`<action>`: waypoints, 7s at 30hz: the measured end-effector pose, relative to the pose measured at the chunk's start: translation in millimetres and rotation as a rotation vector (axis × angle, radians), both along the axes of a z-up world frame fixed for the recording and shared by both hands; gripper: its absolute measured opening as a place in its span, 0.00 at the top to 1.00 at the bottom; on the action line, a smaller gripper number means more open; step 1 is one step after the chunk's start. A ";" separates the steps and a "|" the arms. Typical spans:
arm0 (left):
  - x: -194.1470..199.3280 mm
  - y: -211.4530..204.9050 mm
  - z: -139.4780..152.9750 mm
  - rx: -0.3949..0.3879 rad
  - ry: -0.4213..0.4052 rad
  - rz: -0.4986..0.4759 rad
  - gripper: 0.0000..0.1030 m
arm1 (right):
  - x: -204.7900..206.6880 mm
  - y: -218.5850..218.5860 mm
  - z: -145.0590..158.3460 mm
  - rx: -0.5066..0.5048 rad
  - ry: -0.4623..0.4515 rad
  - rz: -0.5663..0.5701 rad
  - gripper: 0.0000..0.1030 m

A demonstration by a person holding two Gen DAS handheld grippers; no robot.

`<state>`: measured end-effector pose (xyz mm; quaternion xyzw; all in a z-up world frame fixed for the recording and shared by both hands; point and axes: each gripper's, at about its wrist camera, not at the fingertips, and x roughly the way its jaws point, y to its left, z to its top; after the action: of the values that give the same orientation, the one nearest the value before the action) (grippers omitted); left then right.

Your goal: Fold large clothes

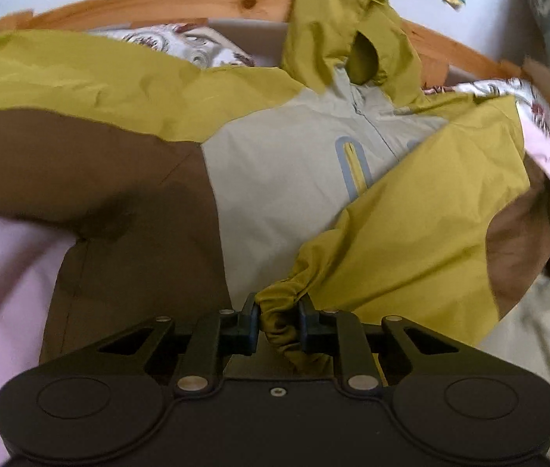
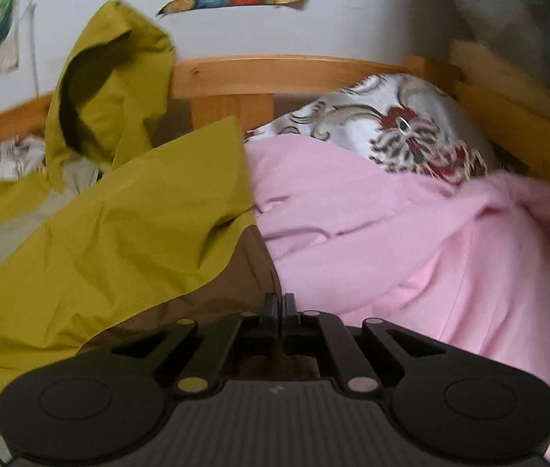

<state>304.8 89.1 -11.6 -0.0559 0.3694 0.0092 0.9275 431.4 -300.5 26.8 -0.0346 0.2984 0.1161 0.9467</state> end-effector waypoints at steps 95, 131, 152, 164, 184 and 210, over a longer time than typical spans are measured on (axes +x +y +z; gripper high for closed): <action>-99.5 268.0 168.1 0.579 -0.026 0.543 0.22 | -238.6 74.5 -17.9 0.405 -0.098 0.083 0.00; -64.5 -1.9 320.3 0.031 -0.036 0.012 0.78 | -243.4 55.2 13.4 0.425 -0.021 0.068 0.00; 47.5 -142.3 142.3 -0.275 -0.019 -0.337 0.39 | -217.8 6.1 -8.2 0.414 -0.013 -0.134 0.00; -11.5 -54.0 119.1 0.085 -0.151 -0.068 0.04 | -231.0 53.5 -19.1 0.202 -0.114 -0.022 0.00; 62.1 53.7 5.8 0.129 -0.126 0.163 0.19 | -152.9 69.8 -52.8 0.066 0.013 0.092 0.85; 49.0 -10.8 -2.6 0.107 -0.162 -0.116 0.02 | -50.6 100.9 63.1 -0.068 -0.145 0.265 0.10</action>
<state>353.8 78.3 -14.2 0.0147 0.2946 -0.0291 0.9551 380.8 -199.6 89.9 -0.1138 0.2257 0.2271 0.9405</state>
